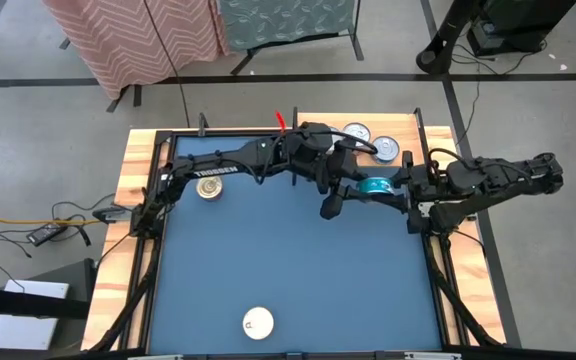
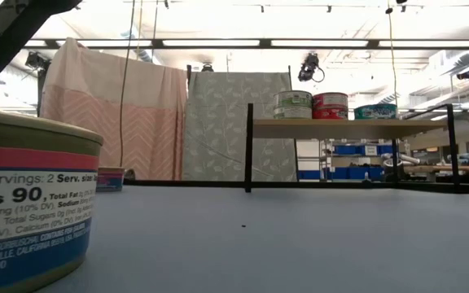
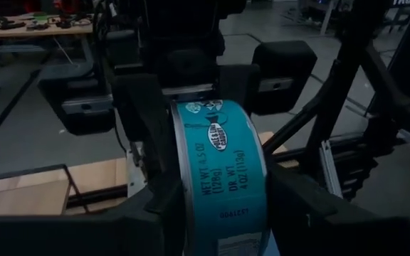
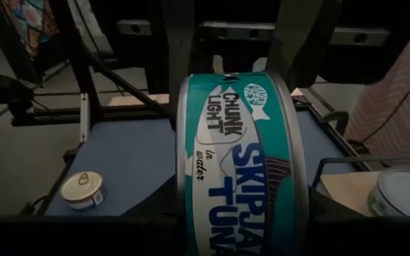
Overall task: Stack canned seafood by type on shelf
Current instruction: Stack the green-blue tuna can on top of the tuna can on the shelf
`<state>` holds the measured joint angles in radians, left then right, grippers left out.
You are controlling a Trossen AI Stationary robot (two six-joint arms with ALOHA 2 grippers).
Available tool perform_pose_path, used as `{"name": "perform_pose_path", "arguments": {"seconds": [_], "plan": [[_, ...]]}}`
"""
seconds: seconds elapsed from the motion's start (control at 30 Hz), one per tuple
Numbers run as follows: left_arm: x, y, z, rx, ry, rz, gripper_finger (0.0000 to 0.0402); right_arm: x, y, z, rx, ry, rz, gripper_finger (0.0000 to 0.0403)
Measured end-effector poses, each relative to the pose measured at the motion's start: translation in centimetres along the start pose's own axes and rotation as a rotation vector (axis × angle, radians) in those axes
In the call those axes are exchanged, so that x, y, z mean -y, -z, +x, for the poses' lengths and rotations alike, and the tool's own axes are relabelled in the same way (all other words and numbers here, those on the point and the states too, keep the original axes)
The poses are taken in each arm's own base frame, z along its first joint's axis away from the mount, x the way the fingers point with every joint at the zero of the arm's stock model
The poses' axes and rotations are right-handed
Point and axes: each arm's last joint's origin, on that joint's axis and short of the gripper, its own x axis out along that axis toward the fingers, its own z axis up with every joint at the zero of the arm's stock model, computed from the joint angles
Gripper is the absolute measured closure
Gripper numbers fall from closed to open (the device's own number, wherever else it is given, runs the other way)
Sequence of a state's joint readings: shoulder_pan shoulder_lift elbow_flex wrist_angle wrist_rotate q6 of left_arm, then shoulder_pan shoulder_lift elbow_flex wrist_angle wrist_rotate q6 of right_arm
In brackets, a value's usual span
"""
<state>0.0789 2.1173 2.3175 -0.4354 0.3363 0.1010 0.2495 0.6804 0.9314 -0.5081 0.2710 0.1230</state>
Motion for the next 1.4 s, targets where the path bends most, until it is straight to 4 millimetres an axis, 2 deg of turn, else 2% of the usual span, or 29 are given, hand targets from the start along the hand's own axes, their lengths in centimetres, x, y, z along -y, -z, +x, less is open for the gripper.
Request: {"name": "perform_pose_path", "arguments": {"seconds": [0.17, 0.33, 0.47, 0.53, 0.6, 0.67, 0.8, 0.93, 1.03, 1.17, 1.3, 1.4], "plan": [[-0.6, -0.6, -1.2, -0.011, -0.026, 0.022, 0.0234, 0.4, -0.1, -0.5, 0.016, 0.024, 0.003, 0.027], [-1.3, -0.5, -1.5, -0.018, -0.044, 0.016, 0.0234, 0.9, 0.0, -1.0, 0.016, 0.048, -0.004, 0.027], [-1.4, -0.1, -1.6, -0.059, -0.052, 0.003, 0.0234, 1.4, 0.9, -1.5, -0.075, 0.077, -0.017, 0.027], [-1.2, -1.2, -2.9, -0.037, -0.052, 0.021, 0.0234, 1.7, 2.0, -1.6, -0.168, 0.107, -0.038, 0.027], [-0.9, -2.5, -4.5, -0.013, -0.056, 0.041, 0.0234, 2.0, 2.2, -1.9, -0.215, 0.154, -0.04, 0.027], [-1.0, -3.1, -5.4, -0.007, -0.062, 0.044, 0.0234, 2.3, 3.1, -2.3, -0.318, 0.207, -0.052, 0.027], [-1.7, -2.6, -6.1, -0.057, -0.113, 0.058, 0.0234, 2.7, 2.6, -3.0, -0.316, 0.259, -0.061, 0.027], [-1.3, -4.8, -9.4, -0.01, -0.171, 0.09, 0.0234, 3.2, 2.0, -3.7, -0.313, 0.356, -0.131, 0.027], [-1.0, -5.3, -10.8, -0.024, -0.176, 0.084, 0.0234, 3.7, 2.1, -4.1, -0.364, 0.422, -0.183, 0.027], [-0.9, -4.7, -10.9, -0.09, -0.18, 0.057, 0.0234, 4.2, 2.5, -4.5, -0.436, 0.479, -0.215, 0.027], [-0.1, -5.7, -12.8, -0.07, -0.171, 0.052, 0.0234, 4.6, 2.7, -4.3, -0.511, 0.549, -0.263, 0.027], [0.1, -5.3, -12.8, -0.104, -0.163, 0.025, 0.0234, 5.0, 2.7, -3.9, -0.558, 0.594, -0.31, 0.027]]}}
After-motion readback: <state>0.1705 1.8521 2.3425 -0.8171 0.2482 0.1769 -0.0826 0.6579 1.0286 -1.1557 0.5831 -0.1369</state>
